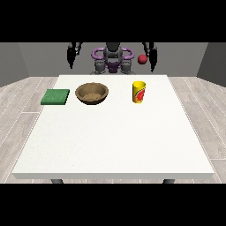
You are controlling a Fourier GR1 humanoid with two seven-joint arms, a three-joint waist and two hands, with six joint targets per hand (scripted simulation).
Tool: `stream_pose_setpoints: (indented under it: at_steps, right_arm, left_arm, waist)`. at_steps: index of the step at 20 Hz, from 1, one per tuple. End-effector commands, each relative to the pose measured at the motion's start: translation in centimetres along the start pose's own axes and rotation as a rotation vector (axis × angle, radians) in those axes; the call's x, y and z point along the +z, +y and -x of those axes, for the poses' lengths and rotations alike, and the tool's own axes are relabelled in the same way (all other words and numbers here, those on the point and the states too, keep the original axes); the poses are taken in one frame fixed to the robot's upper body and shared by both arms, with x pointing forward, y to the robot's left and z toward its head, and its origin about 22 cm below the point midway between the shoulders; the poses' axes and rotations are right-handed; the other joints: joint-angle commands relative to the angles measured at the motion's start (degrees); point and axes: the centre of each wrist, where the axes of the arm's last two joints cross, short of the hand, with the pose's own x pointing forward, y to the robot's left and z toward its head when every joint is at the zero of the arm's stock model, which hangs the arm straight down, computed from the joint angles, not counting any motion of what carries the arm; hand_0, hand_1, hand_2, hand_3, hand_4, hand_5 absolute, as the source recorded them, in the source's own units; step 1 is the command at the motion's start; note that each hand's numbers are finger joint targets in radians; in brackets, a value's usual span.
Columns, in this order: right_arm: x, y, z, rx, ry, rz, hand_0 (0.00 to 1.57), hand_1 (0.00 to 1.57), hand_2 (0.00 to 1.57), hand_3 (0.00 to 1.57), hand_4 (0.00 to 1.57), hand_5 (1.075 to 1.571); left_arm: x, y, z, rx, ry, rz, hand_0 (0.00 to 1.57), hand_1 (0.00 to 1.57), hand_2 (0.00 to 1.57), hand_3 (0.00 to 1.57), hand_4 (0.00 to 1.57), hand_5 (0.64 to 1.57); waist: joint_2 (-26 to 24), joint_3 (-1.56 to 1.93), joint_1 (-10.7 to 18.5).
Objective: Pick the cup and pour the ball into the bowl, then pick the bowl and place it on the pad
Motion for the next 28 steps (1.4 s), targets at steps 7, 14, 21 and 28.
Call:
stream_pose_setpoints:
  at_steps: [7, 14, 21, 28]
  right_arm:
    - [-2.1, 3.1, -7.5, -0.091, -0.204, -0.094, 0.00, 0.00, 0.00, 0.31, 1.06, 1.571]
    - [0.4, 11.3, -7.8, -0.208, 0.156, -0.069, 0.00, 0.00, 0.00, 0.00, 0.68, 1.569]
    - [-1.4, 15.4, -14.6, -0.104, -0.069, -0.126, 0.00, 0.00, 0.00, 0.00, 0.30, 1.569]
    - [-4.2, 11.9, -15.7, -0.075, -0.302, -0.108, 0.00, 0.00, 0.00, 0.00, 0.00, 1.570]
  left_arm:
    - [-1.5, -0.4, -6.5, 0.128, -0.178, 0.035, 0.00, 0.00, 0.00, 0.00, 0.00, 1.535]
    - [-0.1, -0.5, -7.4, 0.347, 0.056, 0.066, 0.00, 0.00, 0.00, 0.00, 0.00, 1.546]
    - [-1.0, 0.6, -9.5, 0.268, -0.155, 0.089, 0.00, 0.00, 0.00, 0.00, 0.00, 1.518]
    - [-5.1, 1.9, -14.9, 0.193, -0.440, 0.070, 0.00, 0.00, 0.00, 0.00, 0.00, 1.509]
  waist:
    - [-23.6, 0.45, 2.1]
    - [-27.5, 0.92, 4.8]
    - [-13.4, 0.90, 0.0]
    - [5.7, 0.99, -2.2]
